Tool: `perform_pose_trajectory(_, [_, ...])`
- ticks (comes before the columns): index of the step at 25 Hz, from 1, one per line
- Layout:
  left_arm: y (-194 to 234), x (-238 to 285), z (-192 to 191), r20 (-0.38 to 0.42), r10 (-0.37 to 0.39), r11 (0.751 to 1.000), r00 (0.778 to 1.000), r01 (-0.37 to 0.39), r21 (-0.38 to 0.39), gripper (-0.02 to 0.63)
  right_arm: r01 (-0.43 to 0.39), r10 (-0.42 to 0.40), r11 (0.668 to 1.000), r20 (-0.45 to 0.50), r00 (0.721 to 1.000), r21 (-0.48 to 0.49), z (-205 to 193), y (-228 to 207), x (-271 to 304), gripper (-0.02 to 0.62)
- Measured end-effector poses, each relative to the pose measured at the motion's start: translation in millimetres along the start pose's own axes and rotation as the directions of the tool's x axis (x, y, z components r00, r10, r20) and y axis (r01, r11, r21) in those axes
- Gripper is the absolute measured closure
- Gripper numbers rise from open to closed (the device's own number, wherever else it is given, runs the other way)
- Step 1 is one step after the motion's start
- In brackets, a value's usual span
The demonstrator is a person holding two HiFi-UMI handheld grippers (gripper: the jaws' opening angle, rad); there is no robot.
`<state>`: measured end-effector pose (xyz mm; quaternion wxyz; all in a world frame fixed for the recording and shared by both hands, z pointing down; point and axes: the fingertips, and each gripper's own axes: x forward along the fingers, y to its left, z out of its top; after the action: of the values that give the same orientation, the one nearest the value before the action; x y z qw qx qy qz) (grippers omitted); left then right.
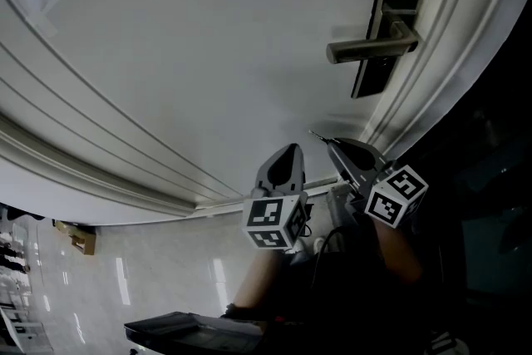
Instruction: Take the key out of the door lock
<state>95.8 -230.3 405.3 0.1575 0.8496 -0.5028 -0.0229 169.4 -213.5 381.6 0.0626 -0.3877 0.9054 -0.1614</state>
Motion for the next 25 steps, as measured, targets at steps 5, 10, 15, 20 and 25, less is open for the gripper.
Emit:
perform_pose_trajectory(5, [2.5,1.4,4.0,0.013,0.019,1.0,1.0,-0.019,-0.004,0.606,0.023,-0.024,0.998,-0.017,1.0,-0.06,1.7,6.1,7.1,0.584])
perform_pose_trajectory(10, [4.5,1.4,2.5,0.012,0.026,1.0,1.0,-0.026,-0.01,0.606,0.032,-0.033,0.997,-0.02,0.999,-0.063,0.2,5.1,7.6,0.584])
perform_pose_trajectory(15, [4.7,1.3,1.5,0.009,0.022,1.0,1.0,-0.022,-0.012,0.606,0.043,-0.045,0.997,-0.022,0.999,-0.067,-0.9,3.1,7.4,0.584])
perform_pose_trajectory(20, [3.1,1.7,1.2,0.006,0.017,1.0,1.0,-0.017,-0.011,0.606,0.043,-0.045,0.996,-0.024,0.999,-0.074,-0.4,4.0,8.2,0.584])
perform_pose_trajectory(25, [2.2,0.9,1.2,0.003,0.011,1.0,1.0,-0.011,-0.017,0.606,0.042,-0.044,0.996,-0.022,0.999,-0.074,0.9,3.9,7.5,0.584])
